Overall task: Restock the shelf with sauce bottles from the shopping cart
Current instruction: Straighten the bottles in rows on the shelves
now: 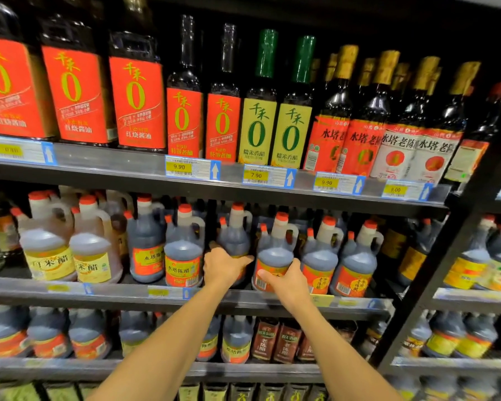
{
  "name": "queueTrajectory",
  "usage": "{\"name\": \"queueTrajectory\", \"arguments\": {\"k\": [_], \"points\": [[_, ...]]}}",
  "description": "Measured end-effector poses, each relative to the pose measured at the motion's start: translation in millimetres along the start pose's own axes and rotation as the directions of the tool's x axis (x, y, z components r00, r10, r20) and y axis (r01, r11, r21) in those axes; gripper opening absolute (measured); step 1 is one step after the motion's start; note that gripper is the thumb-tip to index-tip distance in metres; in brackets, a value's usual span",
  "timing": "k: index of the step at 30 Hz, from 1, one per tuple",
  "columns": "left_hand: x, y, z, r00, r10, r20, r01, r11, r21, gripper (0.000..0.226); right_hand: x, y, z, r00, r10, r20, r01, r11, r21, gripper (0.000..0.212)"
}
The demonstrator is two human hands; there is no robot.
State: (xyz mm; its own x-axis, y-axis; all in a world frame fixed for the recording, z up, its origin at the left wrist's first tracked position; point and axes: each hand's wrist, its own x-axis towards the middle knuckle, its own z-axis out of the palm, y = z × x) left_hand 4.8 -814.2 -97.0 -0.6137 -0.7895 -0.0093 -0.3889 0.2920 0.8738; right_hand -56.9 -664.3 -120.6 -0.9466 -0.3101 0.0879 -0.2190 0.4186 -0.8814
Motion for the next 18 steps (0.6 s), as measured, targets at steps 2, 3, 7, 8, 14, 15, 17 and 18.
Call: {"name": "queueTrajectory", "arguments": {"k": [2, 3, 7, 8, 14, 15, 17, 18], "points": [[-1, 0, 5, 0.999, -0.010, -0.032, 0.010, 1.000, -0.003, 0.107, 0, 1, 0, 1.000, -0.005, 0.002, 0.005, 1.000, 0.001, 0.062], [-1, 0, 6, 0.999, -0.018, -0.042, 0.018, 1.000, 0.004, 0.107, 0, 2, 0, 1.000, -0.010, 0.003, 0.010, 1.000, 0.001, 0.062], [0, 0, 6, 0.999, -0.003, -0.048, 0.004, 1.000, 0.014, 0.094, -1, 2, -1, 1.000, -0.025, 0.001, 0.025, 1.000, -0.012, 0.060], [-1, -1, 4, 0.999, 0.010, -0.048, -0.009, 1.000, 0.020, 0.092, -1, 2, -1, 1.000, -0.027, 0.002, 0.027, 0.999, -0.017, 0.060], [-5, -9, -5, 0.997, 0.071, -0.023, -0.071, 0.997, 0.010, 0.095, -1, 2, -2, 1.000, -0.023, 0.008, 0.023, 1.000, 0.008, 0.062], [-6, -11, -7, 0.996, 0.084, -0.017, -0.084, 0.996, 0.013, 0.096, -1, 2, -2, 1.000, -0.025, 0.007, 0.024, 1.000, 0.011, 0.062], [-8, -14, -11, 0.994, 0.107, 0.011, -0.107, 0.994, 0.017, 0.095, -1, 1, -3, 1.000, -0.026, 0.014, 0.026, 1.000, 0.009, 0.062], [-8, -15, -14, 0.993, 0.117, 0.031, -0.118, 0.993, 0.021, 0.091, -1, 1, -3, 1.000, -0.024, 0.020, 0.024, 1.000, 0.007, 0.062]]}}
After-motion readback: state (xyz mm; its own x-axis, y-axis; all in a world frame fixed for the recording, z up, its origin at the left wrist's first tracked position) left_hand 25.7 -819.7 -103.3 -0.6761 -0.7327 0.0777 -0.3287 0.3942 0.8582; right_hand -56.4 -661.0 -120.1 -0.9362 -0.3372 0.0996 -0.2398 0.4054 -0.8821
